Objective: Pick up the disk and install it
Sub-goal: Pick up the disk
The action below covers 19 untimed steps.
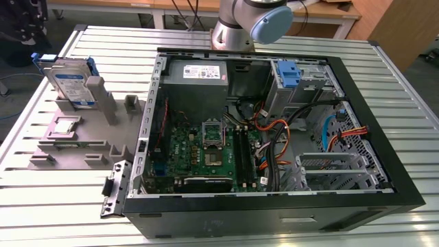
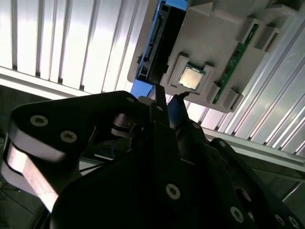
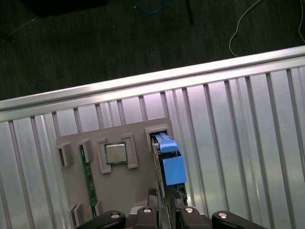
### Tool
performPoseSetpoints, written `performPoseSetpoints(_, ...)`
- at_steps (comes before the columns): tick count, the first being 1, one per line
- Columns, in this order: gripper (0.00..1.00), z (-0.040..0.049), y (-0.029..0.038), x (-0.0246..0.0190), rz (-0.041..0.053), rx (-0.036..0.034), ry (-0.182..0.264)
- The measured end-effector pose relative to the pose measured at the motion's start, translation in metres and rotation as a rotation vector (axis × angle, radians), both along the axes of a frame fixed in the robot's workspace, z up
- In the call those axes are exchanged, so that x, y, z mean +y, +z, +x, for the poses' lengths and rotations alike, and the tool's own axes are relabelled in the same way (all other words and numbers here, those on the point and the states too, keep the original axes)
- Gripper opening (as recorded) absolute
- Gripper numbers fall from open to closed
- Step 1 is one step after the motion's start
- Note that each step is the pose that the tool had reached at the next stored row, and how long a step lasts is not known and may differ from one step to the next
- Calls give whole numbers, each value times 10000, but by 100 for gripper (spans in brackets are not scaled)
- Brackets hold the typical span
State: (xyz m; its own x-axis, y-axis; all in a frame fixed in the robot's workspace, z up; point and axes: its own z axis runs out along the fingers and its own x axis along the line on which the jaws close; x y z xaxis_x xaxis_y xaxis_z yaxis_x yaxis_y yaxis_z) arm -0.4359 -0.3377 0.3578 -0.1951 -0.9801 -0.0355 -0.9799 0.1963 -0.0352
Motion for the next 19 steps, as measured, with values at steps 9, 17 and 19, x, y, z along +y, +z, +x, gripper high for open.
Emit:
performPoseSetpoints(9, 38, -70, -94, 0, 167, 0, 137)
performPoseSetpoints(17, 38, -74, -108, 0, 497, 92, 138)
performPoseSetpoints(19, 38, -73, -109, 0, 556, 226, 141)
